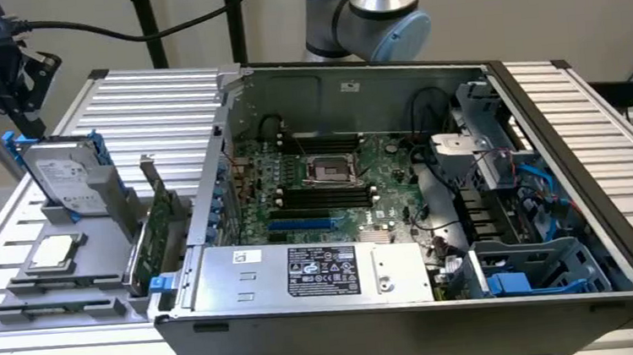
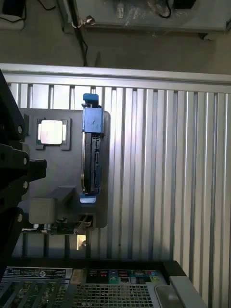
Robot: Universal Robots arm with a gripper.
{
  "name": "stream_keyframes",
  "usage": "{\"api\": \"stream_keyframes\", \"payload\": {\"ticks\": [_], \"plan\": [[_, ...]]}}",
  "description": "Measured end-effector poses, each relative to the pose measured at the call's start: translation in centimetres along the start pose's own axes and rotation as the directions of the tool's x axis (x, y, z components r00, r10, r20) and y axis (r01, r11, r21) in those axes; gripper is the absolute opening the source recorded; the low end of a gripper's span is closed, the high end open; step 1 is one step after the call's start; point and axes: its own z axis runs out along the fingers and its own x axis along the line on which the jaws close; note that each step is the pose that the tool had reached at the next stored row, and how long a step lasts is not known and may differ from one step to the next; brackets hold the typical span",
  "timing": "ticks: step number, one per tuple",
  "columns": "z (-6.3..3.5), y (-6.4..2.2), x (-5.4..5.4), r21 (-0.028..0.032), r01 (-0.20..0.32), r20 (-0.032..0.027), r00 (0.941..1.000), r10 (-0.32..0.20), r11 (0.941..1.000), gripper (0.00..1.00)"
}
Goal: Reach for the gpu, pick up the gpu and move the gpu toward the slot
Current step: 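Reach for the gpu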
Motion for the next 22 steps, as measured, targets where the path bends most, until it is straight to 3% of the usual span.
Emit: {"api": "stream_keyframes", "payload": {"ticks": [7, 14, 22], "plan": [[0.01, -0.16, -0.1, 0.0018, 0.000, -0.0003, 1.0000, 0.000, 1.0000, 0.11], [0.20, -2.44, -1.3, 0.0017, 0.000, -0.0001, 1.0000, 0.000, 1.0000, 0.11], [0.55, -4.51, -4.1, 0.0017, 0.000, 0.0000, 1.0000, 0.000, 1.0000, 0.11]]}}
